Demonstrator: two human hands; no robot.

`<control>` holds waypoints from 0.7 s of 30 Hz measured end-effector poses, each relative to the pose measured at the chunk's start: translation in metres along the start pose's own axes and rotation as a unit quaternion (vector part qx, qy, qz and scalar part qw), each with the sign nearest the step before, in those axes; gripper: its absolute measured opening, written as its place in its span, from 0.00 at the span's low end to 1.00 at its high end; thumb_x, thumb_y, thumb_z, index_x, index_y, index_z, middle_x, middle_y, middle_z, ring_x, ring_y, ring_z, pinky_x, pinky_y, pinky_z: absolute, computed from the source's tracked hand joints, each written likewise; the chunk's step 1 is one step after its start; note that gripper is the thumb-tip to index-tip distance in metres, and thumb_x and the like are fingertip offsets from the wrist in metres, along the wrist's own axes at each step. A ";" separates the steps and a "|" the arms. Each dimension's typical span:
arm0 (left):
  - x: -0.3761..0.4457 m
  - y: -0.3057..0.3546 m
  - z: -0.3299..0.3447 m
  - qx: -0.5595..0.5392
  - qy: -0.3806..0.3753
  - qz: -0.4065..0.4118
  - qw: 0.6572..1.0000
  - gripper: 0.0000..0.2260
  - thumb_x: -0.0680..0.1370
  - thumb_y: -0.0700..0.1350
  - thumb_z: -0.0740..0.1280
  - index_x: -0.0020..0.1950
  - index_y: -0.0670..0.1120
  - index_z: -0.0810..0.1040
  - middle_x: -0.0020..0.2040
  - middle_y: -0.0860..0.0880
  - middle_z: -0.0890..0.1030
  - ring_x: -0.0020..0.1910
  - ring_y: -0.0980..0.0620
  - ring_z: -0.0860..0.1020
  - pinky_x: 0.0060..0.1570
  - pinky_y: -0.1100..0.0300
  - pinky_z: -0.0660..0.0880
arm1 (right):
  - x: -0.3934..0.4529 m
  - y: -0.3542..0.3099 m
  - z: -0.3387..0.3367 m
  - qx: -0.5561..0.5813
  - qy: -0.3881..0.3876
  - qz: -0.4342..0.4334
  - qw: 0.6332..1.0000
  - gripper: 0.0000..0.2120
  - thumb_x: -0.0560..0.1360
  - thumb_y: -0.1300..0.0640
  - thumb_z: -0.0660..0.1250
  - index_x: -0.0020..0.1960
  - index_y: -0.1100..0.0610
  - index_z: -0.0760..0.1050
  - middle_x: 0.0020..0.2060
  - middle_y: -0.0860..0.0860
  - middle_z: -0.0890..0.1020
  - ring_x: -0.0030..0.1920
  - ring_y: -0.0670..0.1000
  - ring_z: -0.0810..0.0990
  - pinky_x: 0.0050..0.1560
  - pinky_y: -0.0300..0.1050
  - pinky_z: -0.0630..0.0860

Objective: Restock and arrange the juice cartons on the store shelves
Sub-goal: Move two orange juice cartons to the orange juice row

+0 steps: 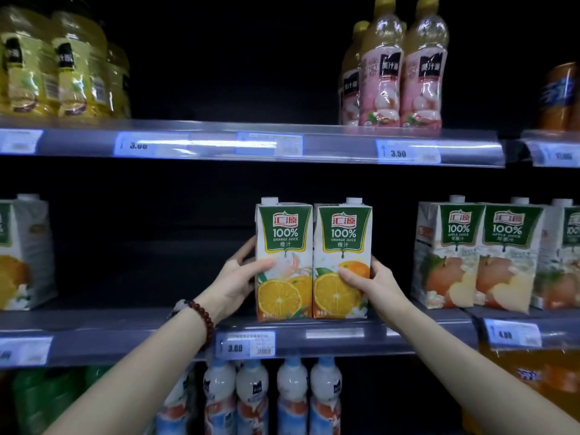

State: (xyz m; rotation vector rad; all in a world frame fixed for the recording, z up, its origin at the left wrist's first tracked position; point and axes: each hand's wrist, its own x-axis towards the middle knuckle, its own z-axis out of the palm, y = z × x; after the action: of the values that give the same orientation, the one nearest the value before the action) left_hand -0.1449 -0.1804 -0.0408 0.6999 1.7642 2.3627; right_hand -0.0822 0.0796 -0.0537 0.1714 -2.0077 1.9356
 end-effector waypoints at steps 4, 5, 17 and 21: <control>-0.010 -0.005 0.000 -0.002 0.008 0.017 1.000 0.32 0.66 0.44 0.76 0.68 0.56 0.68 0.54 0.47 0.85 0.53 0.49 0.83 0.43 0.59 0.81 | -0.015 -0.002 0.005 -0.178 0.113 -0.048 0.976 0.22 0.63 0.41 0.77 0.52 0.48 0.77 0.44 0.43 0.84 0.44 0.44 0.83 0.43 0.39 0.79; -0.013 -0.006 0.001 0.003 0.015 0.025 1.000 0.33 0.68 0.43 0.75 0.70 0.53 0.67 0.55 0.47 0.85 0.54 0.49 0.83 0.44 0.58 0.81 | -0.020 -0.004 0.009 -0.213 0.150 -0.063 0.963 0.22 0.63 0.41 0.76 0.52 0.49 0.77 0.43 0.43 0.83 0.44 0.44 0.82 0.43 0.38 0.77; -0.053 0.023 -0.015 0.361 0.092 0.070 0.926 0.14 0.72 0.44 0.74 0.56 0.47 0.81 0.50 0.48 0.84 0.49 0.52 0.81 0.50 0.57 0.79 | -0.062 -0.019 0.077 -0.357 0.296 -0.031 0.885 0.18 0.68 0.59 0.75 0.54 0.59 0.72 0.50 0.58 0.77 0.50 0.57 0.75 0.45 0.43 0.65; -0.073 0.043 -0.052 0.447 0.032 0.063 0.892 0.07 0.73 0.43 0.72 0.51 0.48 0.82 0.47 0.49 0.83 0.46 0.55 0.79 0.38 0.76 0.69 | -0.074 -0.034 0.124 -0.408 0.206 -0.001 0.890 0.15 0.67 0.59 0.76 0.50 0.57 0.74 0.41 0.52 0.78 0.44 0.54 0.76 0.39 0.41 0.65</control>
State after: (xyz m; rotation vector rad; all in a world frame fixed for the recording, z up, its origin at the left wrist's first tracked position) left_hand -0.0947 -0.2654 -0.0338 0.8263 2.9093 1.5191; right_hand -0.0221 -0.0558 -0.0471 -0.4104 -2.2856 0.8667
